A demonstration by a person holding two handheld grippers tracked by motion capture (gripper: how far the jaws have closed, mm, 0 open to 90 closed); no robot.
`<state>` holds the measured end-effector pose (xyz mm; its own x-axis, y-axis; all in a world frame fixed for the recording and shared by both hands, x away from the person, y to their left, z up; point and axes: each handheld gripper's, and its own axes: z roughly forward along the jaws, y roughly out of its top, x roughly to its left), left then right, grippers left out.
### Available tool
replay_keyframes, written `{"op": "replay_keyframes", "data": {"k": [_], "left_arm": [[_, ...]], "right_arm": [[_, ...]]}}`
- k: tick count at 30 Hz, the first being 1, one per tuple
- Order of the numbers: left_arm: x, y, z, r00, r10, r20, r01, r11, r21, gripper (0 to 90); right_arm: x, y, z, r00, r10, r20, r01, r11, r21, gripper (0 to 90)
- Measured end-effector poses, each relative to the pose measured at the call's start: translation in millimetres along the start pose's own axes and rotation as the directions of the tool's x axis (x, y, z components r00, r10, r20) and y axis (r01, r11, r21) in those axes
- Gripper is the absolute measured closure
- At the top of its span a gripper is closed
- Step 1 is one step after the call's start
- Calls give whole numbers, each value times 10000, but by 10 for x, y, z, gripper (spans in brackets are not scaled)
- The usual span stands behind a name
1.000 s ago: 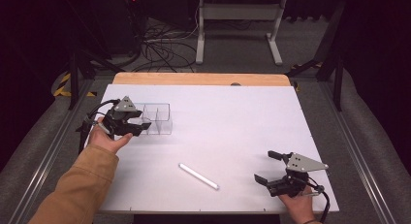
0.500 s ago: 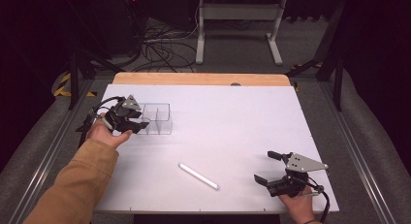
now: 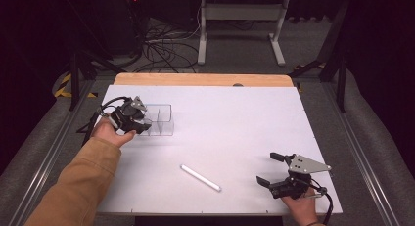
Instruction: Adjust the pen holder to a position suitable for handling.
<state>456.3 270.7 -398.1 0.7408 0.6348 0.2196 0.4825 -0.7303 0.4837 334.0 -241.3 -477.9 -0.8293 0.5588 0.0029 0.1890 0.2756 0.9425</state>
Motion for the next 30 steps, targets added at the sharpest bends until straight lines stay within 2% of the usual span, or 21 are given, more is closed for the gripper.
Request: {"op": "replay_keyframes", "data": {"k": [4, 6, 12, 16, 21, 24, 25, 27, 28, 30], "left_arm": [[-20, 11, 14, 9996, 248, -132, -245, 9995, 206, 545], [-22, 3, 6, 9999, 149, -77, -147, 9996, 234, 554], [-34, 2, -25, 9990, 439, 118, -445, 9974, 559, 601], [-43, 14, -60, 9954, 865, 419, -900, 9918, 909, 676], [-62, 17, -72, 9852, 1465, 890, -1558, 9817, 1093, 787], [-111, 33, -73, 9802, 1935, 420, -1972, 9730, 1197, 867], [-105, 36, -80, 9824, 1807, 481, -1851, 9759, 1155, 878], [-77, 31, -93, 9809, 1641, 1047, -1730, 9815, 825, 879], [-77, 31, -93, 9809, 1641, 1047, -1730, 9815, 825, 879], [-120, 61, -118, 9749, 1944, 1080, -2015, 9777, 591, 879]], "right_arm": [[0, 0, 0, 10000, 2, 6, -2, 10000, 7, 27], [-1, 0, 1, 10000, -4, 6, 4, 10000, 7, 27], [0, -1, 2, 10000, -4, 11, 4, 10000, 18, 28], [0, -1, 4, 10000, 4, 10, -4, 10000, 29, 28], [0, -2, 7, 10000, 11, -13, -11, 10000, 50, 28], [-1, -2, 6, 10000, -3, -9, 3, 10000, 56, 28], [-1, -2, 7, 10000, -5, -14, 5, 10000, 57, 28], [-1, -2, 6, 10000, -18, -20, 18, 10000, 58, 28], [-1, -2, 6, 10000, -18, -20, 18, 10000, 58, 28], [-2, -2, 6, 10000, -9, -15, 9, 10000, 61, 28]]}}
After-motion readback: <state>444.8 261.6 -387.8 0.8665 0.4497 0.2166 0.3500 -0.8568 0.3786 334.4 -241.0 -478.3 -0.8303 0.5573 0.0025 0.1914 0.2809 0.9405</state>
